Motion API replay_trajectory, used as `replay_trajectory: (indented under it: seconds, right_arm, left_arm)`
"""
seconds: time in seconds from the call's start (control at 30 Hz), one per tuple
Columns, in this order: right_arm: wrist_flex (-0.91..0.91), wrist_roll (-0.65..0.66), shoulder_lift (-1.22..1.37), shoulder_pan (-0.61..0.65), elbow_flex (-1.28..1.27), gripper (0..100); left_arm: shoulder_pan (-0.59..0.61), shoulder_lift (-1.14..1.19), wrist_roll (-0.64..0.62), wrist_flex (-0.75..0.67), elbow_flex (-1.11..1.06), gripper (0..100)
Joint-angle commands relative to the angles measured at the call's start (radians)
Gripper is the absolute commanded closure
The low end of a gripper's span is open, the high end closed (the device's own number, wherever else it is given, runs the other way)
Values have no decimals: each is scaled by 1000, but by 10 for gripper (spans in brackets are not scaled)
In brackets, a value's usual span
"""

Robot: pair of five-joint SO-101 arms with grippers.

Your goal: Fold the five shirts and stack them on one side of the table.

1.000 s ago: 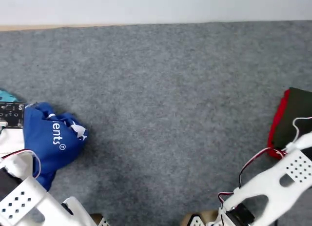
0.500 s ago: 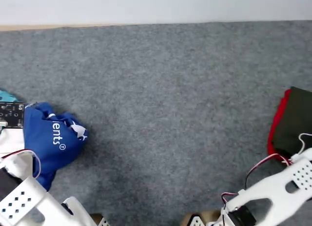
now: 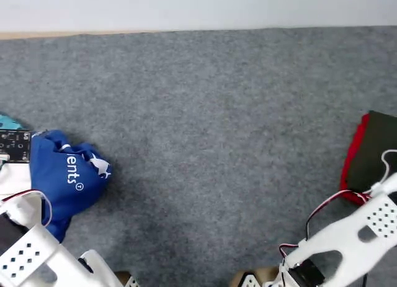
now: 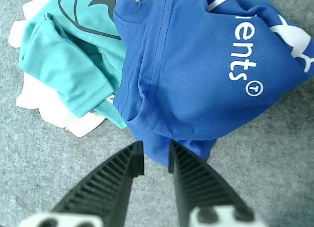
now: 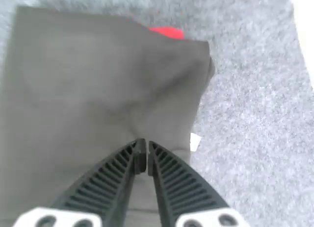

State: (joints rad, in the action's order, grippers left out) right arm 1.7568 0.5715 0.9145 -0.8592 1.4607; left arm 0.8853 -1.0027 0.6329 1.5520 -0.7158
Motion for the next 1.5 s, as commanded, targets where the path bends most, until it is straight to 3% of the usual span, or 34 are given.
replay_trajectory:
  seconds: [0.0, 0.3, 0.6, 0.8, 1.2, 1.47]
  right_arm:
    - [44, -61, -268, 27, -233, 990]
    - [39, -212, -978, 170, -1146, 990]
    - [38, -238, -1380, 249, -1646, 990]
    - [38, -238, -1452, 249, -1788, 990]
    - [38, -238, -1461, 249, -1840, 990]
    - [39, -238, -1463, 249, -1840, 990]
  left_arm:
    - [-6, -14, 5, -17, 4, 913]
    - [-6, -14, -38, -12, -16, 913]
    - [-6, -6, -61, -18, 12, 910]
    - [-8, 107, -60, -35, 139, 836]
    - [-130, 848, -3, -9, 533, 763]
    - [-132, 1146, 26, 3, 680, 764]
